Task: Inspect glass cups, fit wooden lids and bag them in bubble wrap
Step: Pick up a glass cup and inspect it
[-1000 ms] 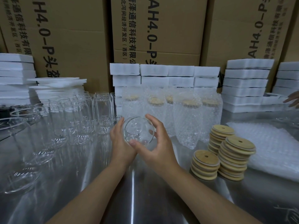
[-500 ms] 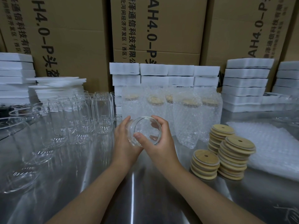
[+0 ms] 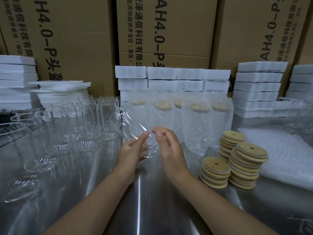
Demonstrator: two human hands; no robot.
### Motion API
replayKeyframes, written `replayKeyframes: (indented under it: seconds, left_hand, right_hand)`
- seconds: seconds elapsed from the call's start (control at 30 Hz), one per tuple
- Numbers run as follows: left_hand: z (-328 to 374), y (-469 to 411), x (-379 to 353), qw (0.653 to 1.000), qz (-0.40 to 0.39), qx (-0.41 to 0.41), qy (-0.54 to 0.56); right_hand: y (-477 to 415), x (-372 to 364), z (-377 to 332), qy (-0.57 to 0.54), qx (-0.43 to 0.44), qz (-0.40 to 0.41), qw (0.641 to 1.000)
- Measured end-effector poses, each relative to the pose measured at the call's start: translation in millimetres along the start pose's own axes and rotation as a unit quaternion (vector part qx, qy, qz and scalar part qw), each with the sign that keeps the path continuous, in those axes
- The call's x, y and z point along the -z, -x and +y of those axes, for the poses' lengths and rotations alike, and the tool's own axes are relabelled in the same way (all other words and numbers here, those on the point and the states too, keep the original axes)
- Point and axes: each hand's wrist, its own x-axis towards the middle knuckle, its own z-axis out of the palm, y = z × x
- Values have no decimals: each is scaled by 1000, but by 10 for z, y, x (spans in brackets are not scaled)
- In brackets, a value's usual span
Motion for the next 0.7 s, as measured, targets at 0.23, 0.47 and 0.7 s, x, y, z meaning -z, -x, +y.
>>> replayKeyframes:
  seconds: [0.23, 0.47, 0.7]
  left_hand:
    - [68, 7, 10, 992, -28, 48, 112]
    - [98, 68, 26, 943, -148, 180, 236]
    - [104, 81, 33, 912, -259, 238, 210]
  right_hand:
    - [-2, 8, 47, 34, 0, -20, 999]
    - [13, -1, 88, 60, 11, -34, 998]
    - [29, 15, 21, 46, 2, -21, 999]
